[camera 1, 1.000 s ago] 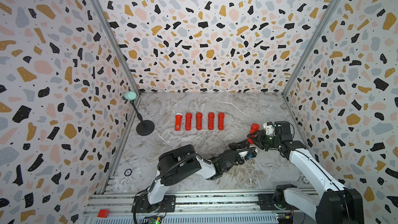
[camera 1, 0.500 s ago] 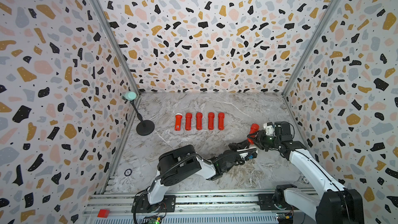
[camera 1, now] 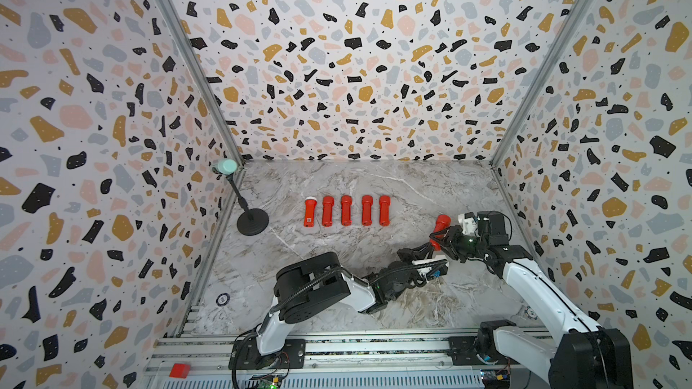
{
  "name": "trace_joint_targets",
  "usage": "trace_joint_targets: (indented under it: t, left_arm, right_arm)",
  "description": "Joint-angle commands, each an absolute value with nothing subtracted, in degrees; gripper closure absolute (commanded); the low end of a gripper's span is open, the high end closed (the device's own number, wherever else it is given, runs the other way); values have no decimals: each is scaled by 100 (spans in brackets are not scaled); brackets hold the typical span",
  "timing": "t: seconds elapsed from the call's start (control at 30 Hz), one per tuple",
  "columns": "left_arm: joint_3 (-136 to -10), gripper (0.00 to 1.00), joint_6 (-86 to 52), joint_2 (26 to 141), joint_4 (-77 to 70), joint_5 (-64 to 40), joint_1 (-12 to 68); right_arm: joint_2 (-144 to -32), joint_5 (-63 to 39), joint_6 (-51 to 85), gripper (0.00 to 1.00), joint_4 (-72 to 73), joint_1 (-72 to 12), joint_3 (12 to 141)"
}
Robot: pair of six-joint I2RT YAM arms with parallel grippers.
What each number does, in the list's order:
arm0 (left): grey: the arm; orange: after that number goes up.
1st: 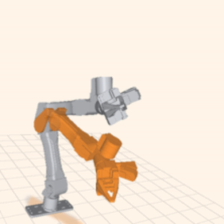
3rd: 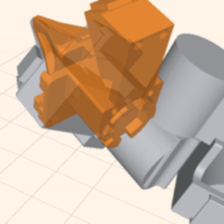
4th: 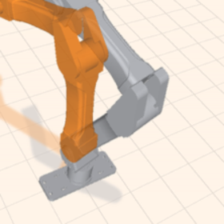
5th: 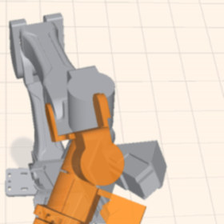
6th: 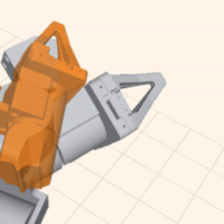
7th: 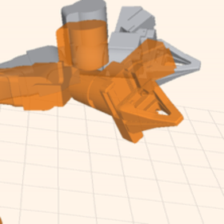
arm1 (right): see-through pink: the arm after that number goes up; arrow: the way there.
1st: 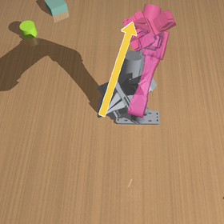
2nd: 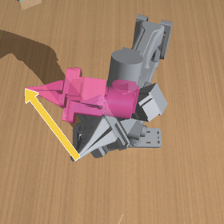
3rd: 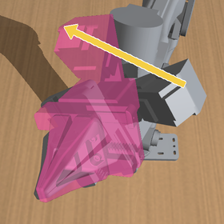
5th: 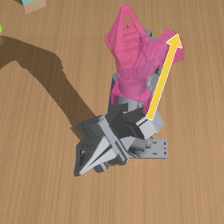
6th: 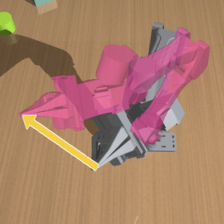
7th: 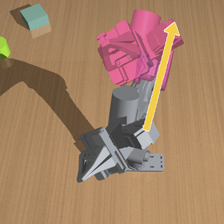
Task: Close the plug at the bottom of the flashlight
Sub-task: Close the plug of the flashlight, then place the flashlight at the center of the board.
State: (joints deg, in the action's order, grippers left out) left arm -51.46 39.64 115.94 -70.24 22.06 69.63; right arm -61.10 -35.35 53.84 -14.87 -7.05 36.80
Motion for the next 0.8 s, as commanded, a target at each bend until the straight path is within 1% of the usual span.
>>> trace_joint_targets:
  t: [0.0, 0.23, 0.4, 0.5, 0.6, 0.77]
  left_arm:
    - [-5151, 86, 4016, 11476, -7364, 2064, 6961]
    - [-5115, 86, 4056, 11452, -7425, 2111, 6926]
    - [-5090, 84, 4083, 11436, -7503, 2182, 6918]
    - [-5080, 81, 4087, 11432, -7545, 2231, 6908]
    - [-5050, 75, 4092, 11428, -7676, 2302, 6908]
    - [-5014, 69, 4148, 11367, -7759, 2372, 6904]
  right_arm:
    - [-5891, -4465, 5376, 100, -1644, -949, 3639]
    - [-5889, -4474, 5362, 100, -1635, -949, 3639]
    - [-5882, -4474, 5366, 100, -1643, -950, 3639]
    - [-5875, -4459, 5346, 100, -1647, -949, 3639]
    - [-5882, -4429, 5334, 100, -1662, -949, 3639]
    - [-5889, -4297, 5255, 100, -1728, -945, 3672]
